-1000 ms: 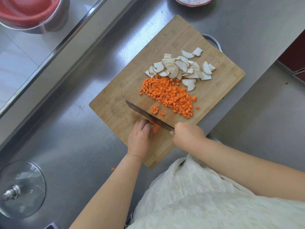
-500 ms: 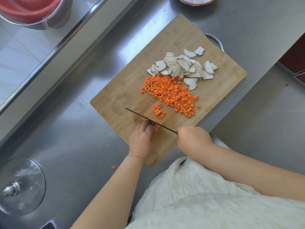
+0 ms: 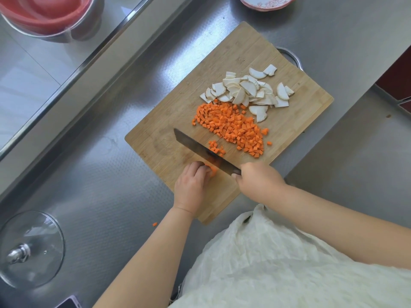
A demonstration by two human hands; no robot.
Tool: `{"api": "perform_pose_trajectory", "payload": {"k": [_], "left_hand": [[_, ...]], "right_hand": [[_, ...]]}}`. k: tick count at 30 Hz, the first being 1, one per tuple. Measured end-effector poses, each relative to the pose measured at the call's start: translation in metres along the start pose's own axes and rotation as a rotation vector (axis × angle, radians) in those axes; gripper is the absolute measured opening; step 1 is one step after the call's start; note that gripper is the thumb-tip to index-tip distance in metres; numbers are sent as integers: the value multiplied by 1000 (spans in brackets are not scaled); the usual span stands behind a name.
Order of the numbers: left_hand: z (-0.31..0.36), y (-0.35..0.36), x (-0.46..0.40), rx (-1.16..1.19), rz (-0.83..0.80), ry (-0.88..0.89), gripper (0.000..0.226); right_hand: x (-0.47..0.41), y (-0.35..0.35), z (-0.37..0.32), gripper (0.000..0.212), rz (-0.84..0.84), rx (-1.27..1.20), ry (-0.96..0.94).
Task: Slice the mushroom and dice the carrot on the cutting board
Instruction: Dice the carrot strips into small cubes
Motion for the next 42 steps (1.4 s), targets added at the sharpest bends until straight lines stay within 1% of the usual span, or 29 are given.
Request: {"api": "perform_pose_trajectory", "payload": {"k": [6,10,13,15,18,20,22,26,30,39,42], "left_hand": [[-4,3,2,-47,-5,9,24],[-5,7,3,-39,-19,-2,25],[-7,8,3,-22,-25,-13,25],[-7,8,2,-24,-25,-12,25],[-4,7,2,-17,-33,-7,27],[-4,8,2,-7,-41,-7,25],[-5,8,3,1,-38,-11,21],[-6,5,5,16,-20,-25,24],[-8,8,5,-2,-26,-33,25],[-8,8,6,13,-11,-35,24],[-8,8,7,17,-3,-39,26]], "right_hand": [[7,6,-8,24,-3,114,-55],[1,12,-5,14,-55,152,14],[0,16,-5,15,-85,162,58],[-2,16,-8,21,-84,126,56],[-12,11,-6,32,-99,-52,64],[-19,8,-3,36,-112,-173,74],[-18,7,0,36,-103,-204,72],[-3,2,2,30,-45,-85,13],[5,1,-5,31,-15,24,-47],[-1,16,-7,30,-115,66,32],[-3,17,-12,30,-117,50,51]]}}
Point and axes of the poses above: each hand's wrist, its own x-axis away from the middle knuckle, its own y-axis out of the palm, z = x × y, the point moved 9 cm from there along -x, towards the middle knuckle, and after that the axes turned 1 degree about -x, right-handed, at the moved point
